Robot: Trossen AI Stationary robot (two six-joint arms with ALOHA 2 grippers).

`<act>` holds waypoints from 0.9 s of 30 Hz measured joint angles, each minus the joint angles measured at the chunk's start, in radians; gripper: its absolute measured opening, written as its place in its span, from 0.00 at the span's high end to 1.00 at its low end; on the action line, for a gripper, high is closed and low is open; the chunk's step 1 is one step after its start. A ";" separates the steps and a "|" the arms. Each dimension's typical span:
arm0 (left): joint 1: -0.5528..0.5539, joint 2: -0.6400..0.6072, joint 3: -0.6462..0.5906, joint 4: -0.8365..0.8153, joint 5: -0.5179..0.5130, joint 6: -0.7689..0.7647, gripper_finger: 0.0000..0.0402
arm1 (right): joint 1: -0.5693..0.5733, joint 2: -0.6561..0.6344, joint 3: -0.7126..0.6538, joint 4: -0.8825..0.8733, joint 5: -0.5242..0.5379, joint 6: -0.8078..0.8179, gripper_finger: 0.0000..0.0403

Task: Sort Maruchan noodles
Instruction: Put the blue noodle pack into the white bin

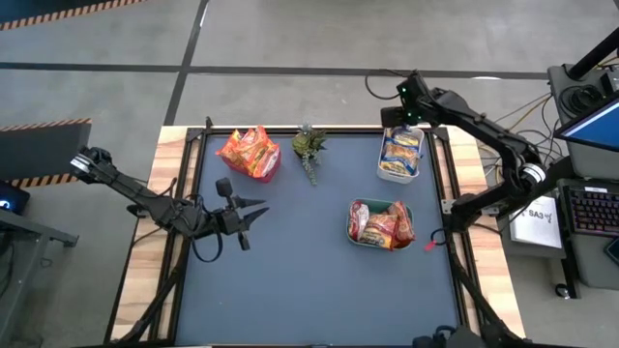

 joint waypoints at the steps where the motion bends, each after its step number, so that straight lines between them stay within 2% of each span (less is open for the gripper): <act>1: 0.000 0.000 0.000 0.000 0.000 0.000 0.82 | 0.000 0.000 -0.012 0.002 0.000 0.003 0.68; 10: 0.000 0.000 0.000 0.000 0.000 0.000 0.82 | 0.000 0.000 -0.089 0.021 0.001 0.012 0.68; 19: 0.000 0.000 0.000 0.000 0.000 0.000 0.82 | 0.000 -0.002 -0.115 0.035 0.002 0.012 0.55; 27: 0.000 0.000 0.000 0.000 0.000 0.000 0.82 | 0.000 -0.002 -0.102 -0.096 0.080 0.022 0.47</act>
